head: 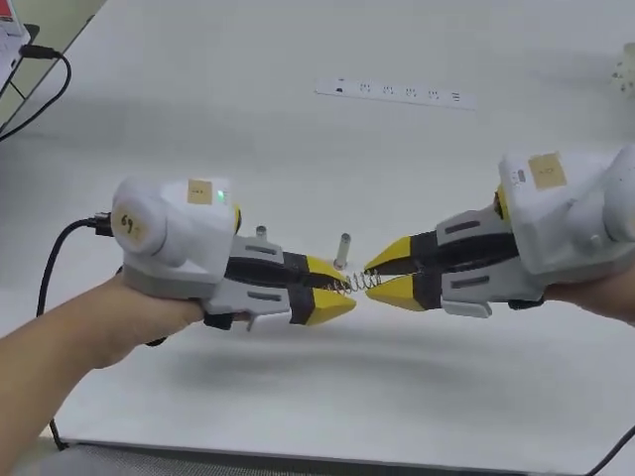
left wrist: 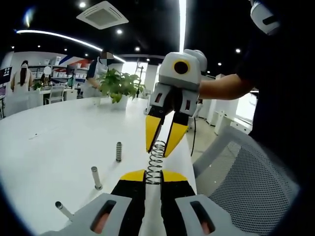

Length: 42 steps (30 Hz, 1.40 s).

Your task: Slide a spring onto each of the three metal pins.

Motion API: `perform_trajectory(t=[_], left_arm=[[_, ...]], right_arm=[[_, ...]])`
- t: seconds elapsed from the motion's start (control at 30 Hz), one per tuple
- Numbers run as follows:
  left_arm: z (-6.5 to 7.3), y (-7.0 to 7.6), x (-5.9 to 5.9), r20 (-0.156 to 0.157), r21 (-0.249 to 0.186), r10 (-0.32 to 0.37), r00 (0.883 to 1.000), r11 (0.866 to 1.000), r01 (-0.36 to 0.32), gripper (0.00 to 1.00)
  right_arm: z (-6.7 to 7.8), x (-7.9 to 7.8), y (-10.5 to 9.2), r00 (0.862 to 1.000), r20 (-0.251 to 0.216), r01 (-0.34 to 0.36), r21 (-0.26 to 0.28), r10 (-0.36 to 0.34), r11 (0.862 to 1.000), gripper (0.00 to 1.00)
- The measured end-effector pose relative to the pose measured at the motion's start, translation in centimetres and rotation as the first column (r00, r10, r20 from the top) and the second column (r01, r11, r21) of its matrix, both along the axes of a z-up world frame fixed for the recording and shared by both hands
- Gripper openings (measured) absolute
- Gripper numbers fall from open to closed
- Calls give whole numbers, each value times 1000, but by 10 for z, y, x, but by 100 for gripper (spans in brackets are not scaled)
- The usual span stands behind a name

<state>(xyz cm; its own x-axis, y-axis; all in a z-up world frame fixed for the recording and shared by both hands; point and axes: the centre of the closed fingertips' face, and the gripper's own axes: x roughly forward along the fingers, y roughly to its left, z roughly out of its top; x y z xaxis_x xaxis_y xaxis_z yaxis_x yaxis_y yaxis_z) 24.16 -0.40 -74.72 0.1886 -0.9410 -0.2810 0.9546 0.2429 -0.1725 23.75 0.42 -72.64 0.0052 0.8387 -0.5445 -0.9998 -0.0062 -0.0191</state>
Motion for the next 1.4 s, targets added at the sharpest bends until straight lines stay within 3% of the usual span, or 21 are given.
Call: perform_trajectory(t=[0.1, 0.13, 0.17, 0.2, 0.27, 0.3, 0.33, 0.43, 0.9, 1.17, 1.4], left_arm=[[-1, 0, 0, 5, 8, 0, 1000, 1000, 0, 3], [-3, 0, 0, 8, 20, -4, 1000, 1000, 4, 3], [-7, -1, -3, 3, 37, -14, 1000, 999, 13, 2], [-8, -3, -4, 14, 41, -21, 1000, 999, 20, 2], [-7, -4, -3, 20, 32, -8, 1000, 999, 7, 2], [-1, -6, -2, 11, -10, 3, 1000, 1000, -3, 2], [0, -7, -3, -3, -18, 4, 1000, 1000, -5, 2], [-2, -6, -3, 20, 11, -6, 1000, 1000, 6, 2], [2, -5, -5, 22, -8, -8, 1000, 1000, 8, 2], [5, -3, -4, 16, -28, 7, 1000, 1000, -6, 2], [7, -4, -4, 16, -35, 0, 1000, 999, 1, 2]], right_arm=[[5, -1, 5, 1000, -18, 6, 30, -5, 1000, 7], [8, 0, 7, 1000, -25, 13, 48, -12, 999, 2], [13, 6, 8, 1000, 7, 21, 74, -22, 997, 0], [18, 1, 12, 999, -38, 28, 111, -24, 993, 0], [13, 6, 10, 999, -7, 37, 64, -36, 997, 0], [13, 4, 13, 1000, -11, 30, 72, -29, 997, 0], [12, 3, 14, 999, -14, 30, 71, -29, 997, 0], [10, 1, 14, 999, -17, 29, 69, -28, 997, 0], [15, 1, 16, 994, -94, 72, 104, -62, 992, 4], [17, -4, 18, 992, -119, 61, 110, -48, 992, 9], [23, -4, 25, 985, -161, 84, 161, -58, 983, 10]])
